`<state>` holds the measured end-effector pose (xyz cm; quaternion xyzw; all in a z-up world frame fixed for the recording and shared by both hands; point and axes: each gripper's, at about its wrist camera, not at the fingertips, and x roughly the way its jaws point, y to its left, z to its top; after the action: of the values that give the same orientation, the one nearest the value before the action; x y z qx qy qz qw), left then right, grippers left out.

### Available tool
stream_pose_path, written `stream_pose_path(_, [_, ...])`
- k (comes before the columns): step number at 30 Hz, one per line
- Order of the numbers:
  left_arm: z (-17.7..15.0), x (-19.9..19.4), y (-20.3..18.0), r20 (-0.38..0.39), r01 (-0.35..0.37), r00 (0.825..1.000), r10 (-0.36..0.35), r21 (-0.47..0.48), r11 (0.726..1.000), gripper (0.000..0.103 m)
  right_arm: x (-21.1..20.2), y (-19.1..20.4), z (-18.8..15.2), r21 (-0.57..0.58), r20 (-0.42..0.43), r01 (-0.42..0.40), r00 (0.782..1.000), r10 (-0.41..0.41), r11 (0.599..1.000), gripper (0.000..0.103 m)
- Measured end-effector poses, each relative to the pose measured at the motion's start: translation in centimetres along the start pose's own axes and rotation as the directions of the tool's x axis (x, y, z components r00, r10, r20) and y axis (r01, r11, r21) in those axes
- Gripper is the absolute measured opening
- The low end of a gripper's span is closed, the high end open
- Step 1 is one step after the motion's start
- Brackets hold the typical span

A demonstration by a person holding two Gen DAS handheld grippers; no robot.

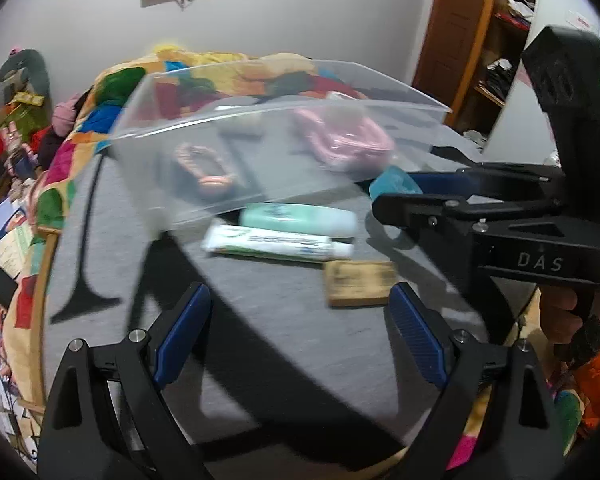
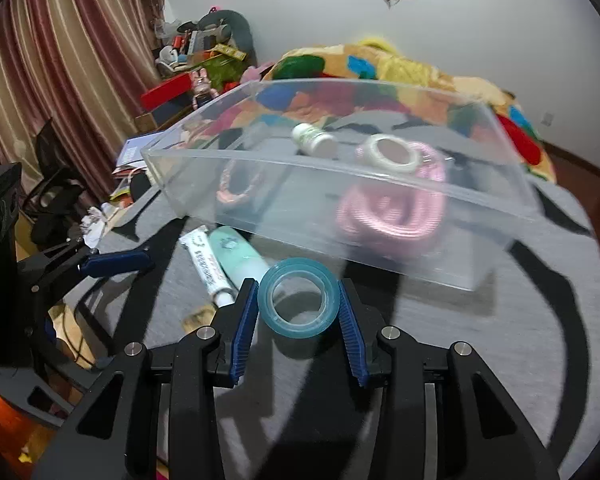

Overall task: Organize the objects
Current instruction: 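Grasp tan wooden block with left tool while right tool grasps teal tape roll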

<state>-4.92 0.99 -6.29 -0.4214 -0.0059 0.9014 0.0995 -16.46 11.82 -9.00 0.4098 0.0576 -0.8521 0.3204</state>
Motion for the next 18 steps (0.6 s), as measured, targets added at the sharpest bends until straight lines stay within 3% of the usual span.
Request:
stream_pose_path(2, [0.0,0.4,-0.8,0.002,0.001,1.000,-0.001,0.009,1.000,0.090,-0.9,-0.5,-0.3,0.009,0.010,0.010,1.000,-0.010,1.000,0.036])
stream_pose_path(4, [0.1,0.8,-1.5,0.011,0.002,1.000,-0.002,0.021,1.000,0.078,-1.5,-1.0,-0.7,0.019,0.014,0.011,1.000,-0.011,1.000,0.036])
stream_pose_path(8, [0.2,0.8,-2.3,0.025,0.023,0.999,-0.025,0.047,0.999,0.040,-2.3,-1.6,-1.1,0.028,0.019,0.029,0.999,-0.030,0.999,0.036])
stream_pose_path(14, [0.6,-0.2,-1.8,0.037,0.043,0.998,-0.044,0.036,0.998,0.040,-3.6,-2.1,-1.0,0.049,0.054,0.026,0.998,-0.029,0.998,0.037])
stream_pose_path(18, [1.7,-1.9,-1.1,0.085,0.026,0.996,-0.028,0.022,0.999,0.040,-4.7,-2.1,0.1,0.052,0.101,0.030,0.994,-0.035,0.998,0.037])
